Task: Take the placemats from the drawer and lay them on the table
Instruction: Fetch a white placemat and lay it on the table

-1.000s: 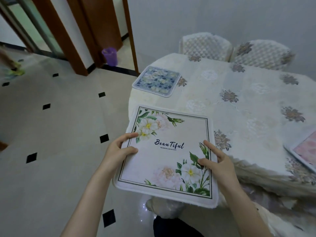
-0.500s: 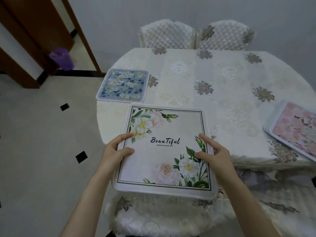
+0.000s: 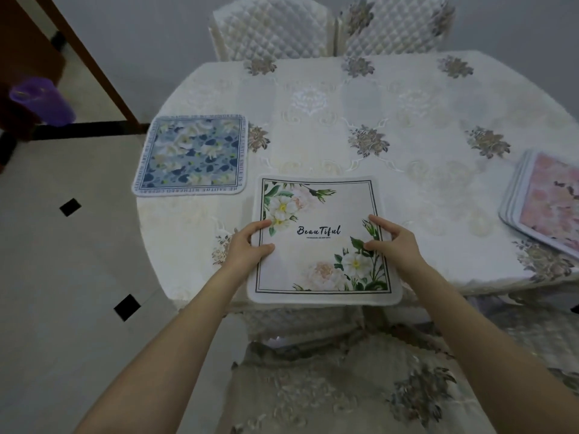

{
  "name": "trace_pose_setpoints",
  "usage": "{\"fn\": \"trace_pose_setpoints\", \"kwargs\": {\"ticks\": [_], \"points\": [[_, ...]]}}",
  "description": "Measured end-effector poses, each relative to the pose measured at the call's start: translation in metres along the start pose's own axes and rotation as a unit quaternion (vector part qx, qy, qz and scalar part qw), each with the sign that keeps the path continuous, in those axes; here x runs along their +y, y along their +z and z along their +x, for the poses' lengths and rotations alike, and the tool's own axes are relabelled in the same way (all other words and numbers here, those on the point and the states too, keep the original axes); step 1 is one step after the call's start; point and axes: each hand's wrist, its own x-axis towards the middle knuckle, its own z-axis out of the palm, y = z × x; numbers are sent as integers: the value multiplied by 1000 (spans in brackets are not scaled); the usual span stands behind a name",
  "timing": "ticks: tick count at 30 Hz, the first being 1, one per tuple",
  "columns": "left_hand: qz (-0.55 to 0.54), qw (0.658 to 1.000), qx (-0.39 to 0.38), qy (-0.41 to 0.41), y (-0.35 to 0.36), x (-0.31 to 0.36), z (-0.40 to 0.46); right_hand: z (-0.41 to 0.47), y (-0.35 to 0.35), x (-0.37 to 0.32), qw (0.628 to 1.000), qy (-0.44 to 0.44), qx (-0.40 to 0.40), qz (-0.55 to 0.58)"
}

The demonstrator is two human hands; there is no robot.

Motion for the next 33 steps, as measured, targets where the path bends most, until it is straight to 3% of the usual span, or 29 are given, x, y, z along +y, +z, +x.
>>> {"fn": "trace_pose_setpoints", "kwargs": {"ticks": [10, 15, 17, 19, 22, 25, 29, 33], "points": [[64, 998, 23, 8, 12, -39, 28, 37, 23, 30, 996, -14, 27, -81], [120, 991, 44, 36, 19, -52, 28, 38, 31, 42, 986, -82, 37, -141], [246, 965, 88, 35, 26, -61, 24, 40, 33, 52, 961, -111, 67, -246], [374, 917, 133, 45, 30, -72, 19, 38, 35, 67, 907, -132, 100, -386], [477, 862, 133, 105, 31, -91, 16, 35, 43, 92, 851, -159, 100, -491], [511, 840, 129, 128, 30, -86, 21, 38, 46, 88, 841, -152, 123, -504], [492, 839, 74, 221, 55, -50, 57, 53, 88, 49, 839, -276, 49, -467], [533, 825, 45, 185, 90, -37, 111, 93, 149, 20, 854, -291, 7, -431]]}}
